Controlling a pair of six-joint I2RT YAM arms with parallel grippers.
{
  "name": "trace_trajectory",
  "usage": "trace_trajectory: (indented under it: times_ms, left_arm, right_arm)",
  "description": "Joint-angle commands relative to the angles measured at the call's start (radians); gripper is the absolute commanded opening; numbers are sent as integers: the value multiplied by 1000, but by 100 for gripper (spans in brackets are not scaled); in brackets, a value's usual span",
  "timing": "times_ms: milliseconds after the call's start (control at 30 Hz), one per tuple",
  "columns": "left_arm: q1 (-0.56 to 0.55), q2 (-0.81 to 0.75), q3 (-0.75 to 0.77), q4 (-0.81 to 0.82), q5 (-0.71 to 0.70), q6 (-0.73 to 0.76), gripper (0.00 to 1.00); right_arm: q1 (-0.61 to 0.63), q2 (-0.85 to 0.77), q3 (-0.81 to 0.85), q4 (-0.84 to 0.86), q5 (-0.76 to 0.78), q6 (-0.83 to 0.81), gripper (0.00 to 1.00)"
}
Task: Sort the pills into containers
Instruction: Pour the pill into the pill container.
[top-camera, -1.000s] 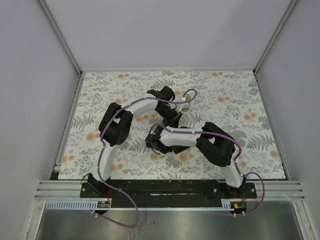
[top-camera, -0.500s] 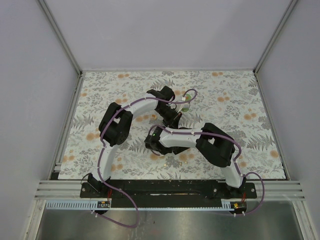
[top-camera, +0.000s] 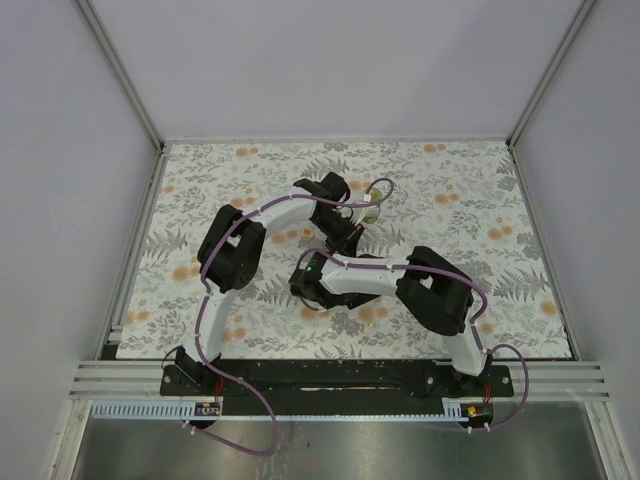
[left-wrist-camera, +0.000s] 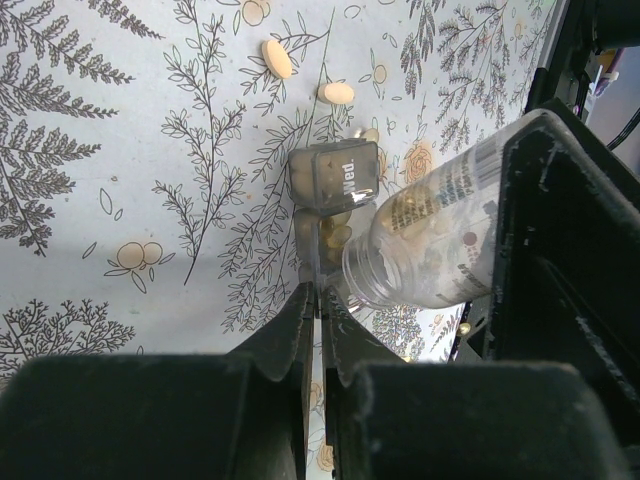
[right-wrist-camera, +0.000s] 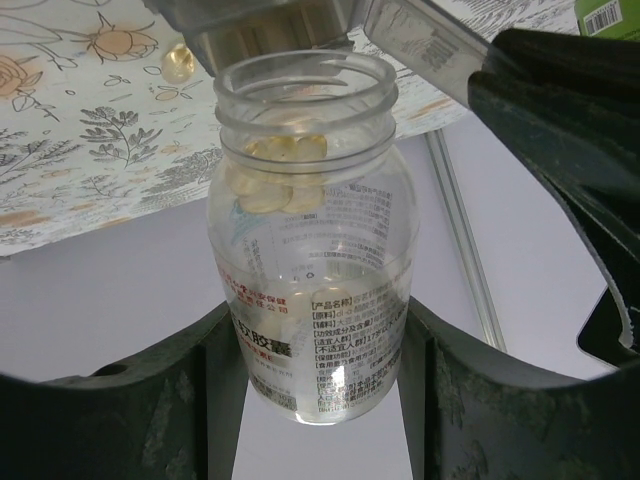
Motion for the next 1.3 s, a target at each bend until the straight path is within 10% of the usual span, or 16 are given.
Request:
trace_trajectory:
  times_ms: [0, 1267]
  left_arm:
    - [2, -2, 34, 7, 35, 5, 0]
    - [11, 1, 55, -45, 52, 49, 0]
  right_arm:
    - [14, -84, 39, -65, -29, -12, 0]
    - [-181, -564, -225, 323, -543, -13, 0]
